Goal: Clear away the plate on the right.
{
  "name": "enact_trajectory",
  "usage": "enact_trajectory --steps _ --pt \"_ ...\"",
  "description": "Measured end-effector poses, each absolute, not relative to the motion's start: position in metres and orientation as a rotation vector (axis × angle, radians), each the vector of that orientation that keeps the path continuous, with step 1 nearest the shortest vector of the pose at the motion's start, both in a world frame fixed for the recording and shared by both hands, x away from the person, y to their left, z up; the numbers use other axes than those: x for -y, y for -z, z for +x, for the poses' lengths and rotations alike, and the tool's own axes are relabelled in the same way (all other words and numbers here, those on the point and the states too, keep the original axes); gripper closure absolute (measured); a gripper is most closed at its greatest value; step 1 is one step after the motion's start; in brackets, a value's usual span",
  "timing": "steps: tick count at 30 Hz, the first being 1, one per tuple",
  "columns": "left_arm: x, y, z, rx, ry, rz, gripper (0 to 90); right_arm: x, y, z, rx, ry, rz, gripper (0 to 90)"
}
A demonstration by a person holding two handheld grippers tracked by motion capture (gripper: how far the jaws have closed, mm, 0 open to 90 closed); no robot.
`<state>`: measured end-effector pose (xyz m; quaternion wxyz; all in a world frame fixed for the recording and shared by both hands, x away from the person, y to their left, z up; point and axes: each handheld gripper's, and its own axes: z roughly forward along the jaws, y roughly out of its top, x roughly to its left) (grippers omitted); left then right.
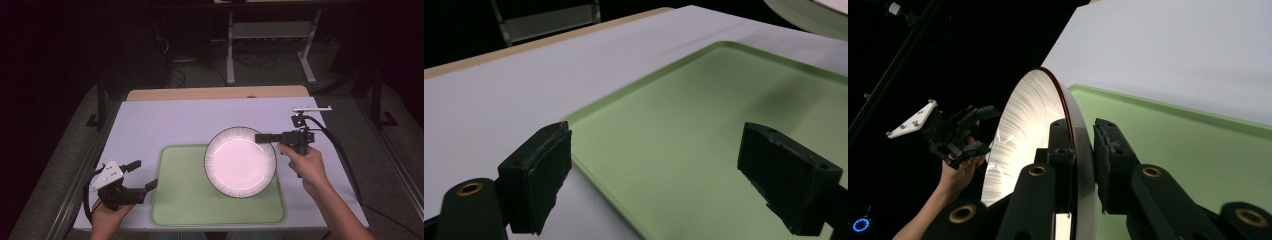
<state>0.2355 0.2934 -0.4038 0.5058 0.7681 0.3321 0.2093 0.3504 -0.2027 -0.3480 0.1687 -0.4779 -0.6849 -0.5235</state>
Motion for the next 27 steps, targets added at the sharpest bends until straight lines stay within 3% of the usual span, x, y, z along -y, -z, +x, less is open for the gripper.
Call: enact_trajectory --steps 27 --pt "-0.294 0.404 0.236 -0.798 -0.509 1.861 14.0 0.151 0.397 0.36 1.95 1.421 -1.444 76.7"
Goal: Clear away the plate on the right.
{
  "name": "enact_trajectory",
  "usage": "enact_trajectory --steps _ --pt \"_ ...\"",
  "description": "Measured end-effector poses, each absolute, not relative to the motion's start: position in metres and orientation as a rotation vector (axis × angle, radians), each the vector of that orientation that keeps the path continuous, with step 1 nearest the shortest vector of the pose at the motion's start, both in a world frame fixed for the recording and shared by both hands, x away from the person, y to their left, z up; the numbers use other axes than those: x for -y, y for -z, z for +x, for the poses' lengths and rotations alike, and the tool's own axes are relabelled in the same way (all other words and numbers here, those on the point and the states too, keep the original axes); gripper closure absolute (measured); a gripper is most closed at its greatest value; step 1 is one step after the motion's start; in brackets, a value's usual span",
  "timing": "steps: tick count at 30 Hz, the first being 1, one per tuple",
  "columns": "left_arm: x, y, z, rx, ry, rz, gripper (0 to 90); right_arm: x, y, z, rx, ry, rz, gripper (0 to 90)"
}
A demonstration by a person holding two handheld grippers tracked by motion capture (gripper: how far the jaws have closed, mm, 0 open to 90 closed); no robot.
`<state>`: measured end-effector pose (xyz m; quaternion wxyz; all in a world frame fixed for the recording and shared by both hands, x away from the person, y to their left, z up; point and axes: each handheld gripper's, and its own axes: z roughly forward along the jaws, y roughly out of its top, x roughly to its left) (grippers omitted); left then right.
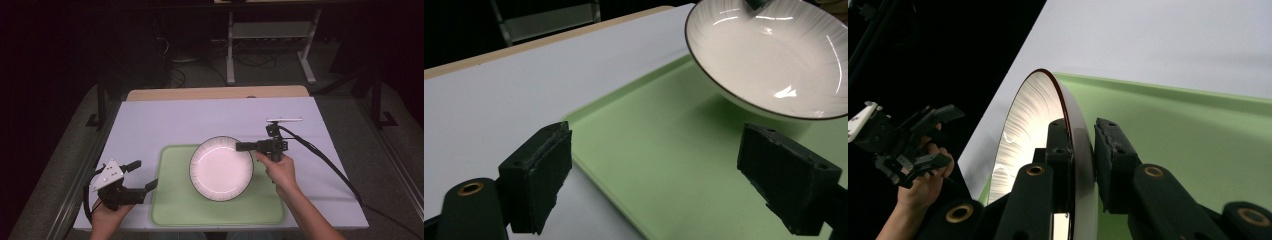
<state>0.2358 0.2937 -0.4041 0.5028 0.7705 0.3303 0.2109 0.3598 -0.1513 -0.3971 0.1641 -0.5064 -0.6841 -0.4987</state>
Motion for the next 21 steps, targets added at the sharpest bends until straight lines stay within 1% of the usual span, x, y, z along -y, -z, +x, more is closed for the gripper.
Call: enact_trajectory --steps 21 --pt "-0.294 0.404 0.236 -0.797 -0.511 1.858 14.0 0.136 0.424 0.361 1.99 1.325 -1.497 76.8"
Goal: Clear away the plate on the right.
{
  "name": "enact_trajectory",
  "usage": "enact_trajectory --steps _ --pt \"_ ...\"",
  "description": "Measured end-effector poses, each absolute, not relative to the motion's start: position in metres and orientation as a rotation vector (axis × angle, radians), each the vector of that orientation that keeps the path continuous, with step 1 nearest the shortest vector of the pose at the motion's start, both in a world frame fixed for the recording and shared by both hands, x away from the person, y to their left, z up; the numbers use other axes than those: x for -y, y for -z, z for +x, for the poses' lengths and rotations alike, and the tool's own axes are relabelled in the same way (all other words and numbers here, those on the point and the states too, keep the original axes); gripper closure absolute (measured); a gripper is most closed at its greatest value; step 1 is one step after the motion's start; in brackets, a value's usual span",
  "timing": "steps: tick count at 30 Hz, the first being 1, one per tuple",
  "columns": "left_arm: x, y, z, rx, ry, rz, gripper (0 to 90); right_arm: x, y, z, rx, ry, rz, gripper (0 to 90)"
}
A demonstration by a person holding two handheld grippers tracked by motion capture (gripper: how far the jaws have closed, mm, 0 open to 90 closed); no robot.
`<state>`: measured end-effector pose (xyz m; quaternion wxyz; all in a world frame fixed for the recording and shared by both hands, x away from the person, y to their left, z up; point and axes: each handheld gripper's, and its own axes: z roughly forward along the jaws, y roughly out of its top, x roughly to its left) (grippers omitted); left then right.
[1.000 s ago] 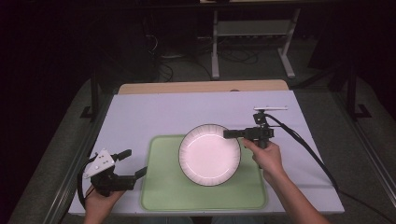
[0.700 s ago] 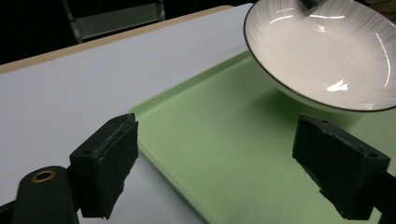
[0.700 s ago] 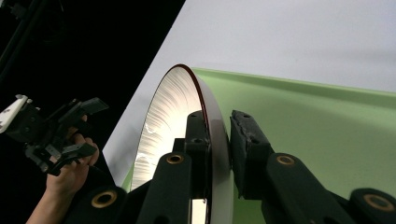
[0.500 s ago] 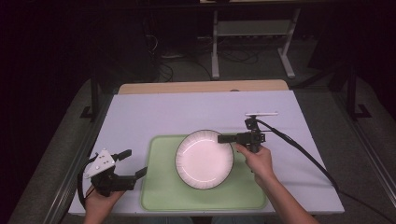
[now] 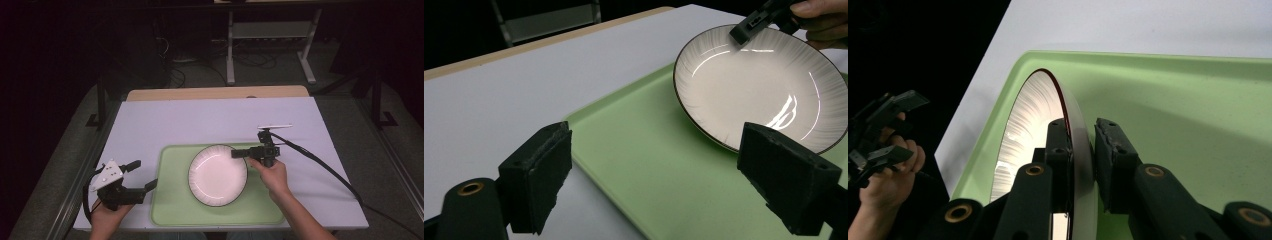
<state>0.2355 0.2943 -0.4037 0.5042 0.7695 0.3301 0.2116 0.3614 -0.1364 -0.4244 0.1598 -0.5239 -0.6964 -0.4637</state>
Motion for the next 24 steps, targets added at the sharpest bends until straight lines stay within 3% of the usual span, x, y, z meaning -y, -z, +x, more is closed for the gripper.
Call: enact_trajectory --steps 14,24 --pt "-0.294 0.404 0.236 -0.796 -0.508 1.861 14.0 0.138 0.43 0.361 2.079 1.228 -1.555 80.1" --pt "-0.294 0.404 0.236 -0.796 -0.508 1.862 14.0 0.137 0.436 0.361 2.143 1.141 -1.596 77.3"
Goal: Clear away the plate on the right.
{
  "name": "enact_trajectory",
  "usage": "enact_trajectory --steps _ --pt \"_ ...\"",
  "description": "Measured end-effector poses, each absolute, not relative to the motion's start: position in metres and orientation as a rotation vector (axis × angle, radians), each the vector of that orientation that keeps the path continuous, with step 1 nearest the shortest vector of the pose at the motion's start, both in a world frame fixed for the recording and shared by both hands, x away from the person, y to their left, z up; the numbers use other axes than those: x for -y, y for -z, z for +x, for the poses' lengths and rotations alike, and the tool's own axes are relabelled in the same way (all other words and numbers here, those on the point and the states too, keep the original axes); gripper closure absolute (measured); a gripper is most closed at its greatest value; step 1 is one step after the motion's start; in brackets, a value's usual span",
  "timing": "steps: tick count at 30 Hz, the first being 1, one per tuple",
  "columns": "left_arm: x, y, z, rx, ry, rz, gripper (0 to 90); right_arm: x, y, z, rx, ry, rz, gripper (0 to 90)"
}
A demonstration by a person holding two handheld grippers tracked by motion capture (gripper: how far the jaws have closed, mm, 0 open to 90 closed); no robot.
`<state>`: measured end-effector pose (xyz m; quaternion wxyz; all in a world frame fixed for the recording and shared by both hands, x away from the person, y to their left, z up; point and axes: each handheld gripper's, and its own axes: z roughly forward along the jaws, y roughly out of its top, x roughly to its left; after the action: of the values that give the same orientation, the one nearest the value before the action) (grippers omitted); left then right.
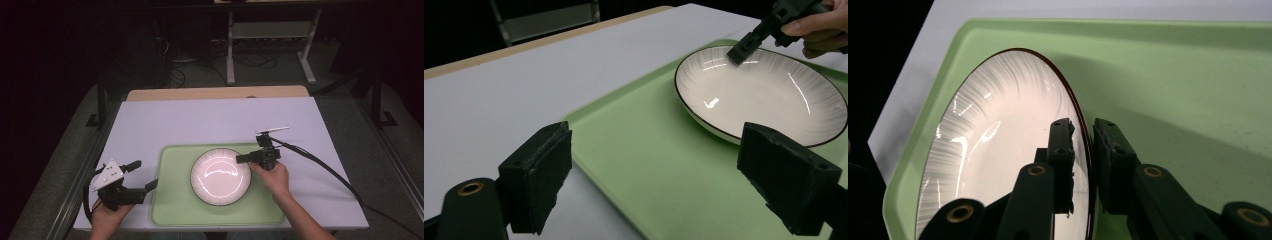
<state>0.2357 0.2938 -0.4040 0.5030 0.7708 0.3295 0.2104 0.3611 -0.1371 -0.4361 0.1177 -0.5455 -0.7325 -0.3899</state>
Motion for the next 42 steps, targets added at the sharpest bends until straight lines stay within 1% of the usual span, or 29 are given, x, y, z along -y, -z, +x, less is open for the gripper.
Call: enact_trajectory --steps 28,36,42 --pt "-0.293 0.404 0.236 -0.791 -0.51 1.863 14.0 0.137 0.439 0.36 2.187 1.127 -1.588 75.9" --pt "-0.293 0.404 0.235 -0.792 -0.508 1.861 14.0 0.144 0.437 0.358 2.191 1.187 -1.563 64.8" --pt "-0.293 0.404 0.236 -0.797 -0.505 1.861 14.0 0.154 0.433 0.353 2.214 1.278 -1.533 48.7"
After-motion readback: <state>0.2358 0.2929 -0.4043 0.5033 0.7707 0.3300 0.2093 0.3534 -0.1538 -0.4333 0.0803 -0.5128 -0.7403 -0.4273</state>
